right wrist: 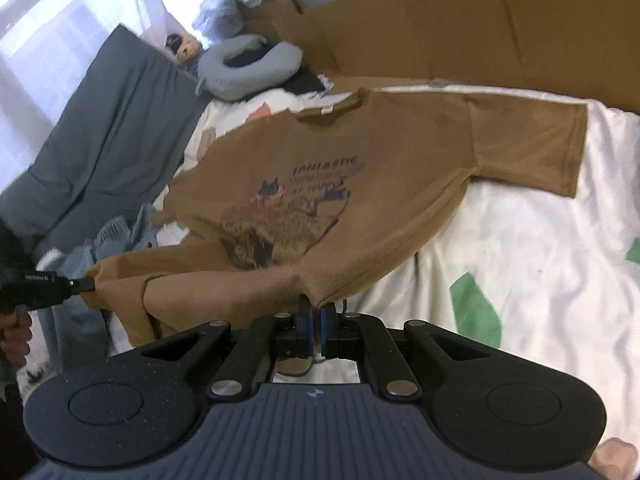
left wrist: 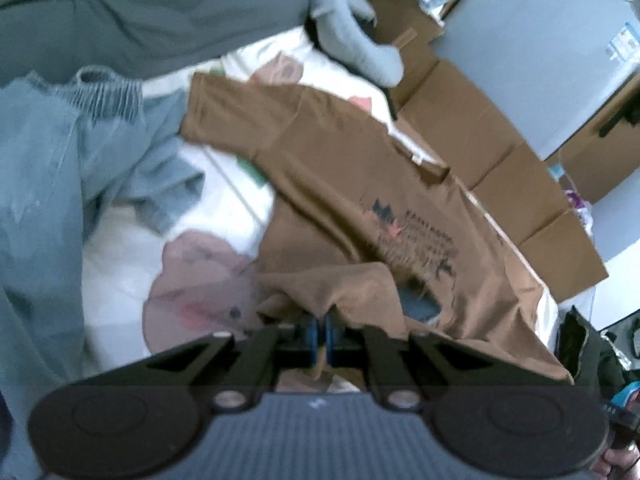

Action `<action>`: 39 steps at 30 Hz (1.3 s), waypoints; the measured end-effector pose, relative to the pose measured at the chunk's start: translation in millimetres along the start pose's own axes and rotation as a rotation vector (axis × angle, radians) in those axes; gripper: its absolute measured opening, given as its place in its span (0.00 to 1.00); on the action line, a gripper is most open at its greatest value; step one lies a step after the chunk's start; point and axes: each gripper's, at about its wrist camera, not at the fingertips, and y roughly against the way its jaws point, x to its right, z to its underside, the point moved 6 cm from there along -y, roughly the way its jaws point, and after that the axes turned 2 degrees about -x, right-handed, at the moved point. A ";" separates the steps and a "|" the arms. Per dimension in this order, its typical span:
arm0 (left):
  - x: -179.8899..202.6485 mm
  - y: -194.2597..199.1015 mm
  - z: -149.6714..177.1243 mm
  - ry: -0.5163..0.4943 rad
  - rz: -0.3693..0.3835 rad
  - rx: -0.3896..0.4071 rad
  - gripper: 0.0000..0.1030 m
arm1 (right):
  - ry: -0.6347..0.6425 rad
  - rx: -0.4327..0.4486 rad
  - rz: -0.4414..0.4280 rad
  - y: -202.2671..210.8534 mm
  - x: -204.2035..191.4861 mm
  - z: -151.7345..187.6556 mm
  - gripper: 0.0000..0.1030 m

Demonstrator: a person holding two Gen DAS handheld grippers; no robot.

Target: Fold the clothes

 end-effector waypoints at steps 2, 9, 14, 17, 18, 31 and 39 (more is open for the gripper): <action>5.1 4.6 -3.5 -0.010 0.004 0.002 0.03 | 0.008 0.005 0.005 9.1 -2.3 -5.1 0.01; 23.4 21.8 -14.3 -0.097 0.016 0.007 0.03 | 0.027 0.016 0.030 31.2 0.0 -16.6 0.00; 22.2 23.4 -25.0 -0.154 -0.045 0.020 0.02 | 0.041 0.006 0.061 29.6 10.9 -21.9 0.00; 13.0 22.6 -27.4 -0.154 -0.074 0.011 0.02 | 0.025 0.007 0.097 26.3 24.0 -26.2 0.00; 10.8 22.7 -26.7 -0.158 -0.080 0.007 0.02 | 0.015 0.006 0.103 25.8 28.4 -27.5 0.00; 0.9 9.9 -34.1 -0.153 -0.094 0.007 0.02 | 0.007 -0.009 0.100 7.7 40.1 -50.7 0.00; -10.1 -45.2 -61.6 -0.182 -0.146 -0.013 0.02 | -0.021 -0.079 0.096 -64.1 55.3 -64.4 0.01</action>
